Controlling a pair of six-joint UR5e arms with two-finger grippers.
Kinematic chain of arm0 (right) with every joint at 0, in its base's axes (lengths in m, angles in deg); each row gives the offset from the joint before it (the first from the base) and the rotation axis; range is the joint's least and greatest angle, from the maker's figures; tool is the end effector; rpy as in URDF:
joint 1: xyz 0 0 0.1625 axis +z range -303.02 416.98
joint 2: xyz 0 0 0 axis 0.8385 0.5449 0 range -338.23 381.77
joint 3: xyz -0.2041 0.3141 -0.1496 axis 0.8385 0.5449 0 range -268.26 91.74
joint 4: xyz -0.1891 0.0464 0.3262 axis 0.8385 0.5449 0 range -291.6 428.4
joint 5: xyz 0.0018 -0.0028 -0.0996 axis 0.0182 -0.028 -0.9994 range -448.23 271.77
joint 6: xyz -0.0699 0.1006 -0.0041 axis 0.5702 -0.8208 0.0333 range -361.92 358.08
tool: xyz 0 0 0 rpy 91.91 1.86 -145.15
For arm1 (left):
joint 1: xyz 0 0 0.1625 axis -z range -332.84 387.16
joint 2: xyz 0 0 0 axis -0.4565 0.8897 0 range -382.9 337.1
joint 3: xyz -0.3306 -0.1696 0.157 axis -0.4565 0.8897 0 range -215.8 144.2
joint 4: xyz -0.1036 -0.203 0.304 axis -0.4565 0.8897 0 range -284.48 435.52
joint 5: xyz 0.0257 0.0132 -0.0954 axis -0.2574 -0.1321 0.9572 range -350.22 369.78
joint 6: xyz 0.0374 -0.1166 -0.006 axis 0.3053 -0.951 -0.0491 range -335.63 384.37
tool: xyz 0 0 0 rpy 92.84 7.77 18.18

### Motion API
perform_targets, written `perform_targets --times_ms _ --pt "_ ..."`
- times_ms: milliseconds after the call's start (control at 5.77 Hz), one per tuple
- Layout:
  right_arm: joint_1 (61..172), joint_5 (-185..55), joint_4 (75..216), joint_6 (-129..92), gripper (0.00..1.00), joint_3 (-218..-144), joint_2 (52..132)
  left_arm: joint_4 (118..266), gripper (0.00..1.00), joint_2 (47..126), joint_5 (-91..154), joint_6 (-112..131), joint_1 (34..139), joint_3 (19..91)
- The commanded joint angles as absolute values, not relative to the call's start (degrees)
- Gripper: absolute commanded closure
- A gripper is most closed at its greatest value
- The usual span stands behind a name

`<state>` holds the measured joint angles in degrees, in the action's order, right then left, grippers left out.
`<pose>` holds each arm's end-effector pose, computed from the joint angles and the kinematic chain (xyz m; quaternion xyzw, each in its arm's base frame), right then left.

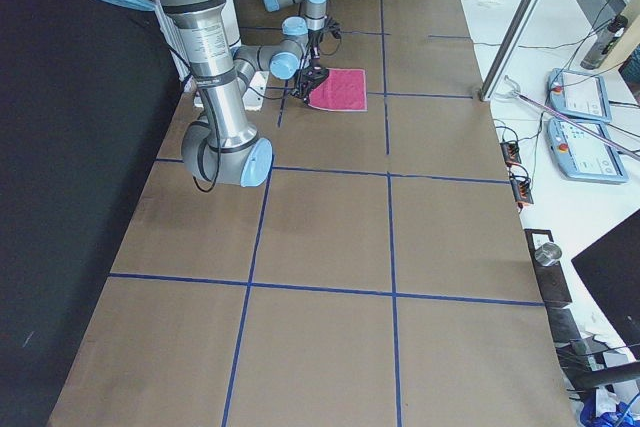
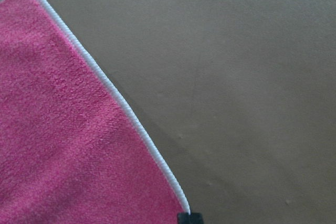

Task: Fold towel twice with both arms
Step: 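Lift the near edge with both grippers and fold it over the far edge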

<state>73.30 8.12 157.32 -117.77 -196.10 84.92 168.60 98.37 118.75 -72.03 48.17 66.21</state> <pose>-0.5344 -0.2812 0.2857 -0.0831 -0.3827 0.3108 0.8660 0.5464 -0.3099 0.2713 -0.1009 0.4043 -0.1517 0.8963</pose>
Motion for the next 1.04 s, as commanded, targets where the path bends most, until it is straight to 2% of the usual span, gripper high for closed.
perform_targets --times_ms 0,866 --pt "72.9 8.2 158.0 -118.5 1.00 -202.7 89.7 168.3 1.00 99.1 119.0 -72.5 48.3 67.4" --pt "73.8 8.3 158.9 -120.2 1.00 -204.5 89.4 168.3 1.00 99.7 118.9 -74.9 48.9 69.2"
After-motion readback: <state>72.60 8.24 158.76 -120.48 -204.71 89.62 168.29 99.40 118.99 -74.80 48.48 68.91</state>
